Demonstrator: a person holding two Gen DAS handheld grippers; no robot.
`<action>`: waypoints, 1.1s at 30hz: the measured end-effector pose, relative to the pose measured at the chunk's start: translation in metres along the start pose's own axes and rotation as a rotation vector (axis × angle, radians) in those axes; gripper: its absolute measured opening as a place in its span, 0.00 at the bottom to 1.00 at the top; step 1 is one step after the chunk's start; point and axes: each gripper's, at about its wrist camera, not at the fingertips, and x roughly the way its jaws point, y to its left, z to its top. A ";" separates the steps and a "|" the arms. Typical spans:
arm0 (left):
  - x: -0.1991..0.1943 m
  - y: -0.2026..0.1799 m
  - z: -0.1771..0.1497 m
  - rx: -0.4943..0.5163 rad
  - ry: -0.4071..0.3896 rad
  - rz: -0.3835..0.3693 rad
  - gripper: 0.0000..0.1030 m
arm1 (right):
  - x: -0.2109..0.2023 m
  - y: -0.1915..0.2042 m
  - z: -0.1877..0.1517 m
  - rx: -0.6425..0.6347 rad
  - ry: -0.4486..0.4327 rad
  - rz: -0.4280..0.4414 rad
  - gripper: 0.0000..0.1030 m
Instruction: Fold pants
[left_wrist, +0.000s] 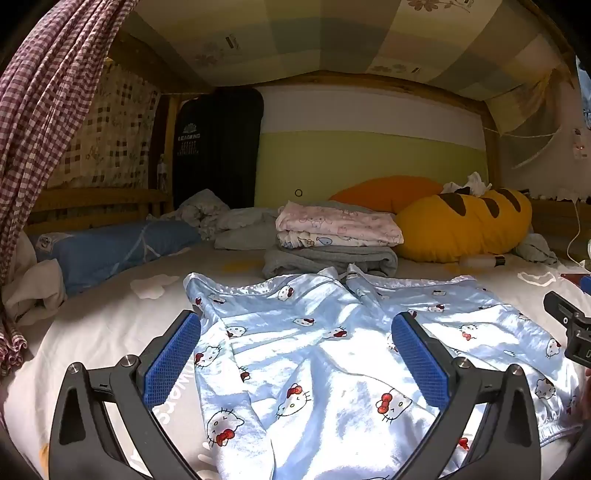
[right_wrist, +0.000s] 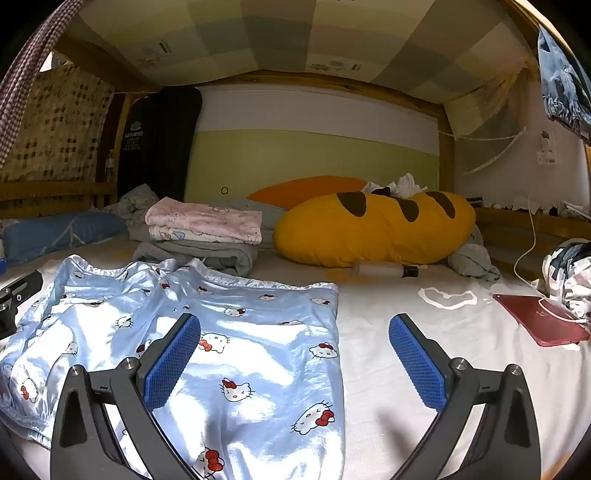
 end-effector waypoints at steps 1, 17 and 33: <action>0.000 0.000 0.000 0.000 0.001 0.000 1.00 | 0.000 0.000 0.000 -0.003 0.000 -0.001 0.99; 0.000 0.000 0.000 0.000 0.003 -0.003 1.00 | 0.000 0.001 0.000 -0.007 -0.002 -0.001 0.99; 0.004 0.000 -0.005 0.007 0.000 -0.005 1.00 | -0.001 0.004 0.000 -0.010 -0.004 -0.001 0.99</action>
